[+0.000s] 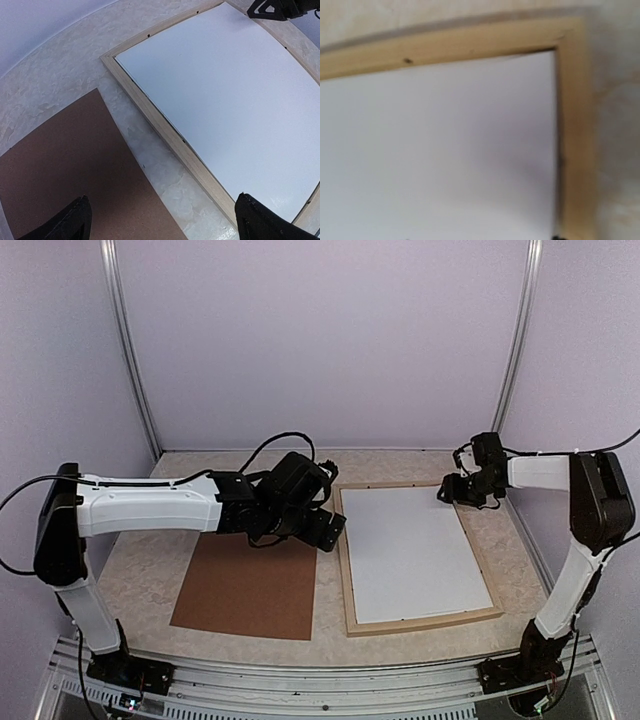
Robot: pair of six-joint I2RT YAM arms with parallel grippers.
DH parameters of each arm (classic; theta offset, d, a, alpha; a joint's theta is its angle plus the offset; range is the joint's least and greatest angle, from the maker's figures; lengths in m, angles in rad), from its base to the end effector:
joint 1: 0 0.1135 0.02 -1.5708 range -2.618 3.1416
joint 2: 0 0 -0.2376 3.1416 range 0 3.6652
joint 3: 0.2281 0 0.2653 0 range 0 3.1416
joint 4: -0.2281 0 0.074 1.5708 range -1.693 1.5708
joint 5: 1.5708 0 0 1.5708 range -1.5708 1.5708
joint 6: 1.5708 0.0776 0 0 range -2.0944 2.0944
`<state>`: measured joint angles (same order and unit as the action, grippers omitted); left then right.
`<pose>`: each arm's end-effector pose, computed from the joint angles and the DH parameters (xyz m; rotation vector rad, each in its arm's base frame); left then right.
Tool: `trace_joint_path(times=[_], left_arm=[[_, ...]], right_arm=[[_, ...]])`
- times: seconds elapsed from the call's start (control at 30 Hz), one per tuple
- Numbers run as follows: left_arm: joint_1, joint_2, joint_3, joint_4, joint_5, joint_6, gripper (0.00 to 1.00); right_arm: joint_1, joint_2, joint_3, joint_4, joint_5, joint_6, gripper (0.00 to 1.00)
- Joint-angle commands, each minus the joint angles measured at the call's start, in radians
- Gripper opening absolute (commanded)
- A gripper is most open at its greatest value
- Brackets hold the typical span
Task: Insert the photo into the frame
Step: Press the photo against the mat board, then move the frame body to the center of the board.
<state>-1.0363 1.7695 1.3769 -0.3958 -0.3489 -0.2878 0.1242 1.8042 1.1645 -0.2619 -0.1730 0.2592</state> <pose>0.2430 -0.3584 0.1988 0.6878 2.2103 -0.2645 0.4066 0.0642 0.1205 0.0931 2.4903 0.3770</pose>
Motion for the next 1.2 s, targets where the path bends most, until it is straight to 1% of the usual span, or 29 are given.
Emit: trace_joint_path(times=[0.0, 0.1, 0.17, 0.43, 0.5, 0.67, 0.83, 1.0, 1.1, 1.17], left_arm=[[0.014, 0.026, -0.010, 0.030, 0.014, -0.031, 0.99], [0.027, 0.028, -0.019, 0.034, 0.017, -0.039, 0.99], [0.042, 0.020, -0.032, 0.034, 0.021, -0.043, 0.99], [0.151, -0.072, -0.120, 0.060, 0.088, -0.061, 0.99], [0.174, -0.094, -0.137, 0.063, 0.096, -0.066, 0.99], [0.242, -0.131, -0.178, 0.060, 0.122, -0.081, 0.99], [0.335, -0.142, -0.202, 0.041, 0.173, -0.097, 0.99], [0.383, -0.152, -0.195, 0.016, 0.167, -0.097, 0.99], [0.424, -0.142, -0.193, -0.012, 0.168, -0.098, 0.99], [0.461, -0.131, -0.209, -0.026, 0.186, -0.106, 0.99]], right_arm=[[0.004, -0.105, -0.054, -0.043, 0.105, 0.013, 0.62], [-0.004, -0.130, -0.100, -0.062, 0.150, 0.018, 0.66], [-0.017, -0.144, -0.139, -0.065, 0.145, 0.029, 0.66], [-0.038, -0.185, -0.298, -0.021, 0.055, 0.056, 0.66], [-0.036, -0.206, -0.333, -0.002, 0.008, 0.067, 0.66], [-0.026, -0.292, -0.431, 0.046, -0.099, 0.109, 0.63], [0.004, -0.383, -0.504, 0.072, -0.127, 0.153, 0.63], [0.007, -0.415, -0.514, 0.055, -0.066, 0.136, 0.64], [0.009, -0.435, -0.466, -0.011, 0.044, 0.109, 0.65], [0.017, -0.477, -0.440, -0.041, 0.105, 0.094, 0.66]])
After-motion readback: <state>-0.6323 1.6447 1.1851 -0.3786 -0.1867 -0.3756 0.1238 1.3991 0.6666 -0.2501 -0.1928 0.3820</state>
